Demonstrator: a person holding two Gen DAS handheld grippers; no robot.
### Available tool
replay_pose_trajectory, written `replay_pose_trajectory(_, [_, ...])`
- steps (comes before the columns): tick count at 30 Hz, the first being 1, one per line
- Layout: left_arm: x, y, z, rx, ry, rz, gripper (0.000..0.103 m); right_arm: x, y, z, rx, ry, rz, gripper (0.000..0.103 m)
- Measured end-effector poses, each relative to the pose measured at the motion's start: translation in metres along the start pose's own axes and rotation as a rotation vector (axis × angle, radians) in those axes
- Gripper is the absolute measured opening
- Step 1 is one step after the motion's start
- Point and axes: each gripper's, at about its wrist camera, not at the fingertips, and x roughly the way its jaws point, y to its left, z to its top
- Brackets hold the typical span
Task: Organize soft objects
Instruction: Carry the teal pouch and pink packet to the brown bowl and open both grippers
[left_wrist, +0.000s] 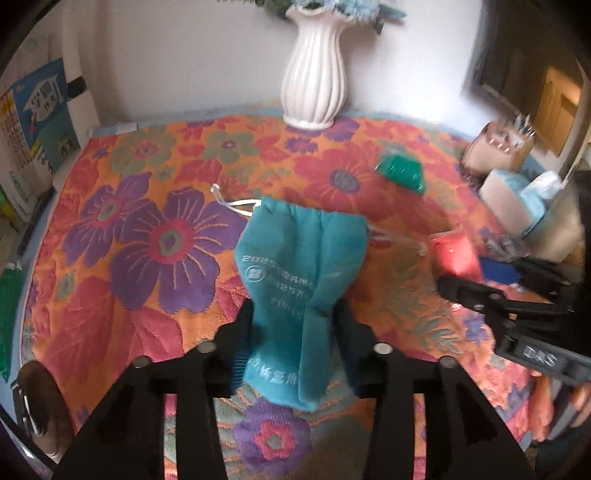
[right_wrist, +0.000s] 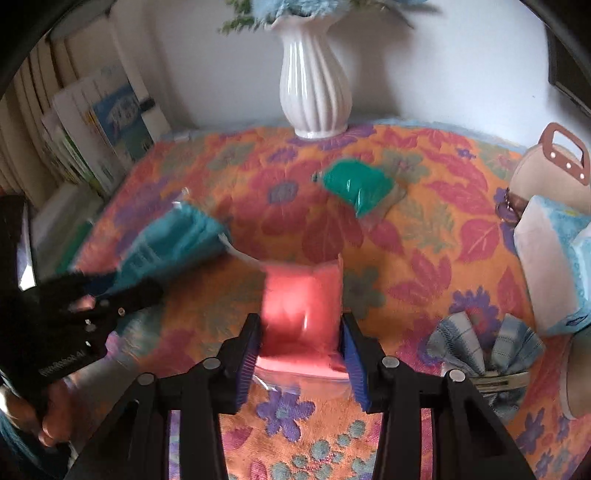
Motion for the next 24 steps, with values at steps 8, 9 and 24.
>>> replay_pose_trajectory(8, [0.011, -0.022, 0.003, 0.116, -0.03, 0.107, 0.077, 0.004, 0.005, -0.002, -0.049, 0.003, -0.021, 0.054])
replay_pose_trajectory(9, [0.009, -0.023, 0.002, 0.124, -0.042, 0.087, 0.047, 0.003, 0.005, -0.002, -0.049, -0.003, -0.034, 0.054])
replay_pose_trajectory(24, [-0.059, -0.049, -0.003, 0.074, -0.194, -0.156, 0.014, -0.076, -0.024, -0.023, 0.111, -0.202, 0.022, 0.041])
